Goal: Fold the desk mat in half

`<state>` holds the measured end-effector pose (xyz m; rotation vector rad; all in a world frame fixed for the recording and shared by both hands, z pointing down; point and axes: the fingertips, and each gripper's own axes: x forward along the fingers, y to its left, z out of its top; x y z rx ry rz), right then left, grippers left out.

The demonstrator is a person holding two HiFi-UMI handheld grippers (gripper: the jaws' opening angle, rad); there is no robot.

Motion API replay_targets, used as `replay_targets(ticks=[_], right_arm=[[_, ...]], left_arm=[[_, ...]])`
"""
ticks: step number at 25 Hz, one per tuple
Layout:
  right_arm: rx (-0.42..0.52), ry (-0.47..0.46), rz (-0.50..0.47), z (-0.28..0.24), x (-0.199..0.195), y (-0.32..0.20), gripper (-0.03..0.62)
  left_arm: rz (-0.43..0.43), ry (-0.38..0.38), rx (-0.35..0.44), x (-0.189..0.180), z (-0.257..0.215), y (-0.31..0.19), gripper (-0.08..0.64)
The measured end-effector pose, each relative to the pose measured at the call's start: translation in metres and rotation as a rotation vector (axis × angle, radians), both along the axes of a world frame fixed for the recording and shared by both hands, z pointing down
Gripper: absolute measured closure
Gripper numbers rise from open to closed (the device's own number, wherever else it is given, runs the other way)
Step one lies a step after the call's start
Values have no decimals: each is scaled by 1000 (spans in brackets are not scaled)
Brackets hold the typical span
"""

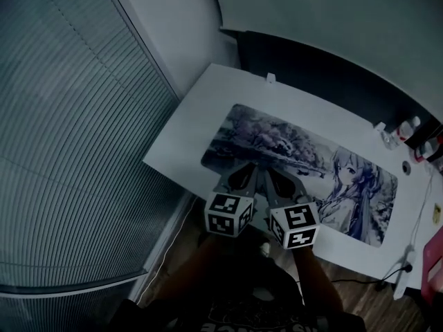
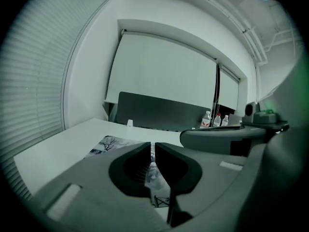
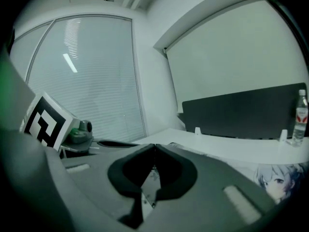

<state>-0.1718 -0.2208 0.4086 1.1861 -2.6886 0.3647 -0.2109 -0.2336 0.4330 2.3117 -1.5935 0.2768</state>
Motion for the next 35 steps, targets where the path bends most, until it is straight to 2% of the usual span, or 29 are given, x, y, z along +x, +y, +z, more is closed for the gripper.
replay_targets(ticks=[3, 8, 19, 27, 31, 35], right_arm=[[-7, 5, -24, 6, -13, -12, 589], [-12, 18, -35, 17, -43, -32, 589], [-50, 50, 51, 31, -102, -78, 589], [-102, 70, 125, 37, -123, -97, 589], [-117, 71, 171, 42, -119, -104, 589], [-116, 64, 209, 44, -114, -107, 589]], left_arm=[[-17, 3, 1, -15, 6, -11, 548], [-13, 15, -16, -51, 25, -33, 490], [75, -60, -159, -140, 90, -91, 404], [171, -144, -308, -158, 135, -114, 342], [176, -174, -400, -162, 154, -117, 325], [173, -242, -426, -164, 159, -118, 325]])
